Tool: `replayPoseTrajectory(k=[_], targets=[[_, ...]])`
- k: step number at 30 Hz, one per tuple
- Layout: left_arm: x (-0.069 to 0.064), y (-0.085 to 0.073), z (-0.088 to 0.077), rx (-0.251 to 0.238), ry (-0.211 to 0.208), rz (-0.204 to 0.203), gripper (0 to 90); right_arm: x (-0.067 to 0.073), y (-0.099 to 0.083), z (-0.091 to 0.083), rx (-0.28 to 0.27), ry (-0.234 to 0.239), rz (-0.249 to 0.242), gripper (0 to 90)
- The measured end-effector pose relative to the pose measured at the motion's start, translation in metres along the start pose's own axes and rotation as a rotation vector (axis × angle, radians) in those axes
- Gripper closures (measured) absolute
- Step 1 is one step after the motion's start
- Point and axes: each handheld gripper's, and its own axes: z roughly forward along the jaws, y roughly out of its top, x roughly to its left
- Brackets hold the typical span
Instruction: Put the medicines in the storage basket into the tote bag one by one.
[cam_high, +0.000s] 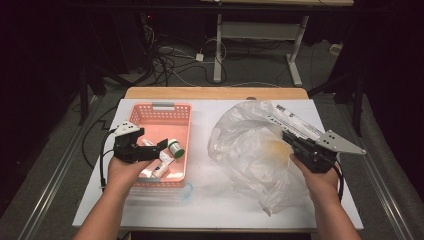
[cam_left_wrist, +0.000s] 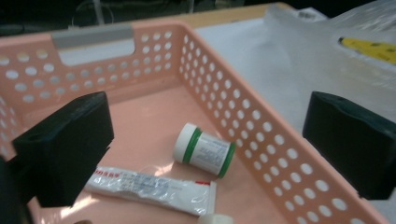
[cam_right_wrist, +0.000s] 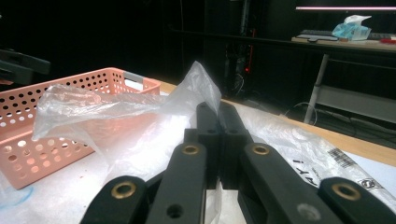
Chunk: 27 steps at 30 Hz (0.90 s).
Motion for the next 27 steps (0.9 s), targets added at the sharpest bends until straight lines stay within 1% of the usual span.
replayPoseTrajectory(k=[1,2,4,5,7,8,9,10,12,13,14,15,16,17,19,20,22,23,26,27], targets=[[0.003,0.001,0.002,0.016,0.005,-0.009,8.1,-0.002,0.000,0.000,-0.006,0.003,0.010,90.0],[0.006,0.002,0.005,0.029,0.008,-0.015,8.1,-0.002,0.000,0.000,-0.006,0.003,0.010,90.0],[0.012,0.004,0.008,0.064,0.020,-0.028,15.4,-0.001,0.000,0.001,-0.008,0.007,0.008,90.0],[0.014,0.005,0.010,0.083,0.028,-0.042,16.6,-0.001,0.000,0.002,-0.006,0.010,0.005,90.0],[0.018,0.006,0.013,0.119,0.040,-0.058,24.1,0.000,0.000,0.004,-0.002,0.019,0.005,90.0],[0.021,0.005,0.015,0.137,0.047,-0.070,30.5,0.000,-0.001,0.006,0.001,0.024,0.004,90.0],[0.022,0.005,0.016,0.152,0.052,-0.081,30.5,0.000,-0.001,0.006,0.001,0.024,0.004,90.0],[0.026,0.004,0.019,0.187,0.059,-0.099,34.9,0.000,-0.001,0.006,0.000,0.025,0.006,90.0],[0.030,0.005,0.023,0.238,0.072,-0.121,43.9,0.000,-0.001,0.005,-0.002,0.027,0.008,90.0],[0.030,0.005,0.026,0.262,0.096,-0.121,49.4,0.000,-0.001,0.005,-0.003,0.027,0.009,90.0],[0.031,0.006,0.029,0.295,0.118,-0.118,60.8,0.000,0.000,0.004,-0.006,0.027,0.005,90.0],[0.031,0.006,0.031,0.320,0.128,-0.114,60.8,0.000,0.000,0.004,-0.006,0.027,0.005,90.0],[0.032,0.006,0.034,0.359,0.136,-0.108,67.5,0.000,0.000,0.003,-0.007,0.027,0.006,90.0],[0.033,0.007,0.037,0.388,0.149,-0.108,78.3,0.001,0.001,0.003,-0.008,0.028,0.006,90.0],[0.033,0.007,0.043,0.454,0.179,-0.092,87.9,0.002,0.001,0.003,-0.012,0.031,0.001,90.0],[0.033,0.007,0.047,0.493,0.185,-0.081,88.1,0.002,0.002,0.002,-0.012,0.032,0.001,90.0],[0.035,0.006,0.054,0.541,0.213,-0.073,88.1,0.002,0.002,0.003,-0.013,0.032,0.000,90.0],[0.036,0.006,0.057,0.567,0.224,-0.076,88.1,0.002,0.002,0.003,-0.013,0.032,0.001,90.0],[0.041,0.004,0.065,0.623,0.246,-0.089,88.1,0.002,0.002,0.002,-0.013,0.032,0.000,90.0],[0.041,0.003,0.066,0.626,0.250,-0.092,88.1,0.002,0.002,0.002,-0.012,0.031,0.001,90.0]])
